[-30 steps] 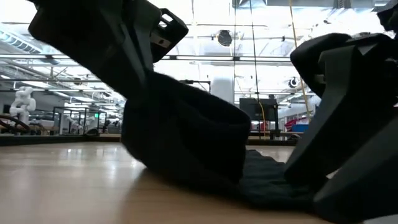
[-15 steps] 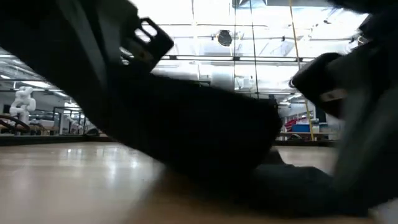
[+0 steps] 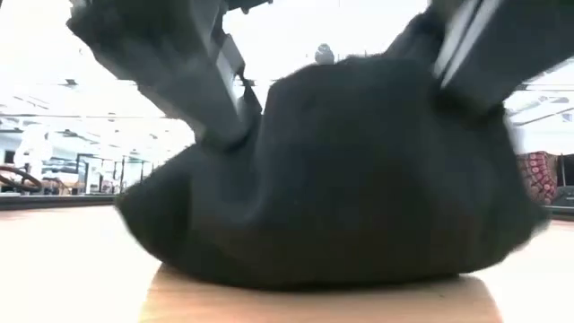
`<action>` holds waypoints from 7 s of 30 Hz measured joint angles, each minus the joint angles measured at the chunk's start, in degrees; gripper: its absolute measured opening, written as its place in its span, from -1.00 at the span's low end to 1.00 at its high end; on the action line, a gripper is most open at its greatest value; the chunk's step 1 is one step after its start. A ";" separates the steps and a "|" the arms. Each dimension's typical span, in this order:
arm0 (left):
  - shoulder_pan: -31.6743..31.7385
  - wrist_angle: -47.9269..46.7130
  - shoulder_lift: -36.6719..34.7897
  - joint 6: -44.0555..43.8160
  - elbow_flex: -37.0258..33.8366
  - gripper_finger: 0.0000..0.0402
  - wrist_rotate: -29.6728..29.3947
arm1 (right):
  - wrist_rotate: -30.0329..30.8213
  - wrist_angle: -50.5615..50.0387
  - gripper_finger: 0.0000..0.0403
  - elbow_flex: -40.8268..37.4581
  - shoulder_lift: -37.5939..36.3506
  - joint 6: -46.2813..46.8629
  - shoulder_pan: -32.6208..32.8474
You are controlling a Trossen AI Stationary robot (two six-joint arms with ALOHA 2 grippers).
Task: Roll napkin
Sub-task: Roll the black napkin
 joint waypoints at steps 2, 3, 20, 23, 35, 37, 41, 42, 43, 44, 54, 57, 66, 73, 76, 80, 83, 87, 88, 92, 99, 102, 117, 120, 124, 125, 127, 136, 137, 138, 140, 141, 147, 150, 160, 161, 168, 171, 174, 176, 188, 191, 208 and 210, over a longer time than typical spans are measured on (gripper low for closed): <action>1.37 -0.24 0.03 -0.67 -1.23 -0.97 1.88 | -0.01 -1.40 -0.99 -0.02 0.02 0.01 -1.17; 1.96 0.00 0.03 -0.71 -1.89 -0.97 2.56 | 0.03 -1.98 -0.99 0.01 0.02 0.16 -1.66; 7.68 3.68 0.07 -1.93 -8.86 -0.97 6.20 | 2.74 -11.04 -0.99 0.09 -0.09 1.57 -8.01; 8.51 3.65 0.07 -1.98 -8.86 -0.97 7.89 | 2.78 -13.88 -0.99 0.09 -0.09 3.24 -9.05; 9.49 3.65 0.34 -5.91 -8.86 -0.97 8.08 | 8.96 -16.57 -0.77 0.11 0.59 8.29 -7.14; 9.49 3.68 0.34 -6.90 -8.86 -0.97 8.06 | 11.63 -16.76 -0.67 0.11 0.43 8.41 -6.31; 9.49 3.92 0.34 -9.74 -8.86 -0.97 8.04 | 13.44 -16.66 -0.44 0.13 -1.09 9.00 -4.97; 9.49 4.04 0.34 -10.79 -8.86 -0.97 7.90 | 13.42 -16.42 -0.39 0.13 -1.53 8.69 -4.47; 9.49 4.08 0.34 -11.24 -8.86 -0.97 7.59 | 13.50 -16.01 -0.35 0.13 -1.88 8.13 -3.82; 9.49 4.12 0.34 -11.98 -8.86 -0.97 7.32 | 13.75 -15.41 -0.31 0.13 -2.04 7.14 -2.91; 9.60 4.45 0.36 -14.21 -8.86 -0.97 6.68 | 29.60 -4.41 -0.24 0.27 5.20 -1.04 8.04; 9.60 4.45 0.36 -14.24 -8.86 -0.97 6.60 | 34.03 -0.80 -0.19 0.22 7.47 -0.94 8.46; 9.60 4.32 0.36 -14.21 -8.86 -0.97 6.27 | 34.08 12.37 0.09 -1.08 10.77 -9.70 4.64; 9.34 4.24 0.36 -13.99 -8.86 -0.97 5.82 | 32.90 28.58 0.09 -11.52 10.99 -7.63 2.44; 9.32 4.54 0.36 -13.82 -8.86 -0.95 4.74 | 30.25 33.70 0.05 -15.16 10.99 -4.15 1.76; 9.33 5.20 0.30 -12.33 -8.86 -0.83 3.57 | 29.54 35.57 0.05 -16.60 10.97 -2.11 1.51; 9.18 4.56 -0.74 -9.97 -8.86 -0.66 3.77 | 29.49 35.49 0.06 -16.63 10.95 -1.50 1.46; 8.90 -0.42 -4.90 -6.15 -8.78 -0.37 3.93 | 28.57 35.23 0.05 -16.63 10.93 0.43 1.10; 8.90 -3.15 -6.46 -5.28 -8.79 -0.30 3.93 | 28.44 35.21 0.05 -16.65 10.93 0.72 1.05; 8.79 -12.15 -13.04 -1.77 -8.82 -0.09 3.48 | 28.46 35.35 0.05 -16.68 10.93 0.83 1.05; -0.97 -2.55 -13.44 8.60 -9.11 -0.03 -15.10 | 28.32 35.62 0.05 -16.70 10.93 1.92 1.05; -6.00 0.37 -7.61 13.65 -9.71 -0.03 -25.12 | 27.87 35.83 0.05 -16.70 10.93 1.99 1.05; -8.88 13.60 4.46 17.98 -9.60 -0.02 -31.13 | 26.30 36.67 0.05 -16.70 10.95 3.31 0.83; -8.89 14.75 4.31 20.32 -9.59 0.07 -31.10 | 25.40 36.74 0.05 -16.68 10.93 3.42 0.81; -8.66 16.61 4.14 20.22 -9.50 0.35 -30.53 | 25.31 36.72 0.05 -16.68 10.94 3.38 0.81; -8.57 16.11 4.15 20.07 -9.50 0.43 -30.91 | 25.30 36.70 0.05 -16.68 10.95 3.36 0.81; -8.22 15.67 4.16 19.81 -9.54 0.55 -31.19 | 25.27 36.68 0.05 -16.68 10.93 3.36 0.81; -4.93 14.51 3.98 14.20 -11.20 0.39 -24.44 | 25.09 36.67 0.05 -16.68 10.95 3.34 0.81; -4.60 14.65 3.94 13.17 -11.49 0.35 -23.68 | 25.07 36.71 0.05 -16.68 10.95 3.37 0.81; -4.32 14.72 3.94 12.60 -11.71 0.32 -23.08 | 25.07 36.85 0.05 -16.68 10.95 3.37 0.83; -3.66 14.64 3.92 11.69 -11.91 0.25 -21.31 | 25.09 36.98 0.05 -16.65 10.94 3.27 0.83; -3.42 14.57 3.92 11.25 -11.97 0.22 -20.87 | 25.11 36.75 0.05 -16.50 10.79 3.00 0.83; -3.31 14.15 3.95 10.89 -11.99 -0.07 -20.47 | 23.89 32.05 0.13 -15.24 6.64 -0.51 0.97; -3.54 13.94 3.99 10.69 -12.01 -0.31 -20.75 | 24.34 25.64 0.24 -14.17 3.10 -2.83 1.66; -3.64 14.37 4.08 3.71 -12.10 -0.94 -19.57 | 31.95 18.16 0.50 -14.58 2.58 -3.74 12.50; -3.64 14.83 4.09 2.75 -12.12 -0.92 -18.83 | 33.11 18.62 0.50 -14.60 3.32 -3.41 13.05; -4.17 16.16 3.99 -2.00 -12.16 -0.81 -16.41 | 38.38 26.38 0.49 -14.49 5.95 -10.34 11.74; -4.57 16.30 3.96 -2.71 -12.16 -0.87 -16.32 | 37.02 25.58 0.49 -14.51 5.98 -11.21 9.68; -4.90 16.24 3.96 -4.03 -12.16 -0.92 -16.23 | 34.18 25.35 0.48 -14.51 6.03 -11.41 7.99; -5.10 16.19 3.94 -5.01 -12.16 -0.93 -16.03 | 31.62 25.35 0.45 -14.51 6.03 -10.98 7.28; -6.05 16.72 3.92 -8.08 -12.16 -0.90 -14.11 | 27.35 30.31 -0.03 -14.47 9.79 -11.30 6.93; -6.02 16.80 3.92 -9.13 -12.15 -0.90 -12.76 | 27.25 32.13 -0.14 -14.47 10.43 -9.64 6.54; -7.32 5.81 -0.83 -8.64 -12.19 -0.50 -11.43 | 12.37 32.08 -0.93 -14.40 8.83 12.11 0.59; -7.93 0.60 -3.11 -9.69 -12.28 -0.36 -13.82 | 10.45 31.84 -0.96 -14.43 8.32 14.44 0.06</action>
